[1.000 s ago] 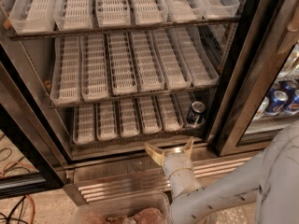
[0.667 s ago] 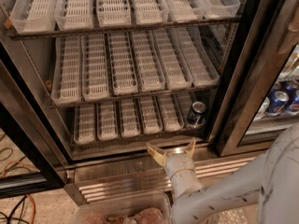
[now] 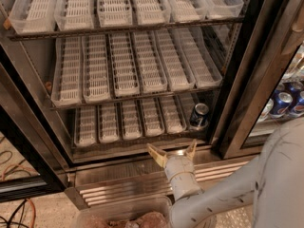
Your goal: Pick pepsi can from bottom shelf of fridge
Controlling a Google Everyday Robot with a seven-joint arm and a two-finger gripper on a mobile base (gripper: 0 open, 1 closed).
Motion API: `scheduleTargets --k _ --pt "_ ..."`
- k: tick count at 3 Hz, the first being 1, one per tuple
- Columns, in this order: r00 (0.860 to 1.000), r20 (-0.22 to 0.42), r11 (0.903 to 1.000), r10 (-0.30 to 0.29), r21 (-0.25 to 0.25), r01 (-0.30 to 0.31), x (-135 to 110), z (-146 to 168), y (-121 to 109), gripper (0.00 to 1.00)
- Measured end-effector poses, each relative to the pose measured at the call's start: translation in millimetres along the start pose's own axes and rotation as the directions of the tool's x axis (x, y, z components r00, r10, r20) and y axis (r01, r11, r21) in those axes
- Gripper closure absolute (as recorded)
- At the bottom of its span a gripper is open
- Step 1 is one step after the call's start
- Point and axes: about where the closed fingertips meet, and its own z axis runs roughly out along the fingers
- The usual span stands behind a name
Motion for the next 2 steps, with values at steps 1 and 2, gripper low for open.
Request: scheduleTargets --k 1,2 --pt "0.997 0.066 0.9994 -0.026 0.024 0.024 1 16 0 0.00" --pt "0.989 0.123 0.9959 -0.086 0.036 0.083 -1 31 -3 0.00"
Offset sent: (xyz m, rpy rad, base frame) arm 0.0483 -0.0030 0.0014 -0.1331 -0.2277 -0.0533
